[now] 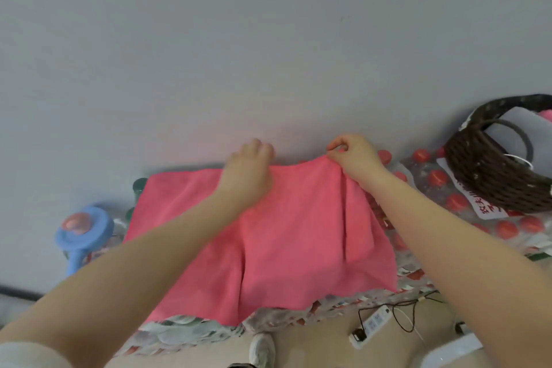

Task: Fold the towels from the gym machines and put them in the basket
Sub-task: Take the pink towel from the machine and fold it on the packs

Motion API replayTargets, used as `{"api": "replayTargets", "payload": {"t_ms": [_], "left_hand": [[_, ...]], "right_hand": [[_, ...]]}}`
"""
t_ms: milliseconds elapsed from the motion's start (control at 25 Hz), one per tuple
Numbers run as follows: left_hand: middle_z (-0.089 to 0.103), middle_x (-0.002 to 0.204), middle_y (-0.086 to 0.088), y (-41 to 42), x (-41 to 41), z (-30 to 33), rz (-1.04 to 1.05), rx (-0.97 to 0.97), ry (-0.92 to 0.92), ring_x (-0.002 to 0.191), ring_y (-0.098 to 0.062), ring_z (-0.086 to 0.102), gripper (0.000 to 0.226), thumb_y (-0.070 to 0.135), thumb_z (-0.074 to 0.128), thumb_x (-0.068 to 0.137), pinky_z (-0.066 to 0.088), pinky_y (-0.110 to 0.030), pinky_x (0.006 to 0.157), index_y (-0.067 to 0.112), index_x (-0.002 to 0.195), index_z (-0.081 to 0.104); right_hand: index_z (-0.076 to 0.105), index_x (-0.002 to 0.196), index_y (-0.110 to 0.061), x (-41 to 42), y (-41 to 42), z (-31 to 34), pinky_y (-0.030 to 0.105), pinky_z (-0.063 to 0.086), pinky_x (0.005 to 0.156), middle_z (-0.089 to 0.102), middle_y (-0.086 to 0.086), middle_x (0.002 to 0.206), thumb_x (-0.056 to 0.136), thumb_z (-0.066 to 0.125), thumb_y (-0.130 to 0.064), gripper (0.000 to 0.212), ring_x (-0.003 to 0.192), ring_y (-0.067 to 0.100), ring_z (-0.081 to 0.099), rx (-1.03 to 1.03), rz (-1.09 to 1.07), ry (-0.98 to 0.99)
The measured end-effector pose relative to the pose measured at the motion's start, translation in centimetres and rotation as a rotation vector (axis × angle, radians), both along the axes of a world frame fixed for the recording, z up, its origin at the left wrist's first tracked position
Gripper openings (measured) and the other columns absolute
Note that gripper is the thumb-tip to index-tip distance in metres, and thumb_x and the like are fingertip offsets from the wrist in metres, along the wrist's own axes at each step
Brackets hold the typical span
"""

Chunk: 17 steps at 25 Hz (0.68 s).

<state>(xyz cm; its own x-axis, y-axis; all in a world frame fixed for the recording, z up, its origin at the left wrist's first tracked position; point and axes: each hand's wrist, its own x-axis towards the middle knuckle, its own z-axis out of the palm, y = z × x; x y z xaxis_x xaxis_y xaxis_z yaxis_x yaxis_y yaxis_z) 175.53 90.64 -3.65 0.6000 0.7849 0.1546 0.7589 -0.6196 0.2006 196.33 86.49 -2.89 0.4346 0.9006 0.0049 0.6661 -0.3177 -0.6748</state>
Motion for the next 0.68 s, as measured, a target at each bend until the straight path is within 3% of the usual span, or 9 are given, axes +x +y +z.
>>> {"api": "replayTargets", "payload": {"t_ms": [80,200,320,440,520,680], "left_hand": [[0.052,0.108,-0.020,-2.0,3.0,-1.9,-0.260,-0.194,0.003,0.097,-0.035,0.054,0.061,0.039,0.019,0.074,0.045,-0.041,0.083,0.002,0.105,0.055],[0.037,0.139,-0.019,-3.2,6.7,-4.2,-0.269,-0.366,0.079,0.125,-0.032,0.040,0.067,0.051,0.023,0.085,0.034,-0.039,0.105,0.005,0.130,0.042],[0.009,0.156,-0.017,-3.2,9.0,-5.9,-0.202,-0.319,0.152,0.144,-0.027,0.012,0.064,0.046,0.031,0.095,0.008,-0.037,0.117,0.007,0.145,0.020],[-0.003,0.157,-0.011,-3.0,9.5,-6.6,-0.192,-0.218,0.157,0.146,-0.021,0.005,0.067,0.051,0.028,0.094,0.002,-0.035,0.117,0.014,0.147,0.013],[-0.006,0.158,-0.008,-3.0,9.5,-6.8,-0.195,-0.199,0.165,0.146,-0.020,0.002,0.068,0.053,0.027,0.093,-0.001,-0.036,0.117,0.018,0.148,0.009],[-0.009,0.157,-0.006,-2.9,9.9,-6.7,-0.158,-0.190,0.189,0.146,-0.018,-0.004,0.075,0.063,0.013,0.085,-0.006,-0.037,0.116,0.023,0.148,0.002]], "right_hand": [[0.067,0.099,-0.004,0.5,0.0,-1.3,0.021,0.035,0.074,0.055,-0.004,0.076,0.082,0.064,-0.011,0.019,0.083,0.013,0.051,-0.059,0.022,0.007],[0.067,0.091,-0.013,2.0,-1.4,-1.7,0.027,0.042,0.077,0.056,-0.011,0.071,0.076,0.072,-0.023,0.019,0.080,0.012,0.055,-0.105,0.024,0.105],[0.067,0.081,-0.010,4.2,-3.7,-1.2,0.028,0.044,0.061,0.053,-0.002,0.067,0.074,0.074,-0.023,0.017,0.067,0.014,0.051,-0.353,0.107,0.231],[0.064,0.075,-0.016,6.1,-6.1,0.1,0.018,0.038,0.048,0.044,0.003,0.060,0.079,0.069,-0.014,0.007,0.050,0.010,0.040,-0.731,0.295,0.388],[0.062,0.072,-0.015,8.0,-6.7,0.2,0.016,0.038,0.050,0.048,0.001,0.063,0.083,0.063,-0.007,0.014,0.054,0.008,0.042,-0.754,0.311,0.418],[0.062,0.070,-0.019,12.2,-5.7,-0.5,0.019,0.036,0.050,0.056,-0.001,0.068,0.086,0.059,-0.008,0.019,0.064,0.012,0.050,-0.525,0.048,0.280]]}}
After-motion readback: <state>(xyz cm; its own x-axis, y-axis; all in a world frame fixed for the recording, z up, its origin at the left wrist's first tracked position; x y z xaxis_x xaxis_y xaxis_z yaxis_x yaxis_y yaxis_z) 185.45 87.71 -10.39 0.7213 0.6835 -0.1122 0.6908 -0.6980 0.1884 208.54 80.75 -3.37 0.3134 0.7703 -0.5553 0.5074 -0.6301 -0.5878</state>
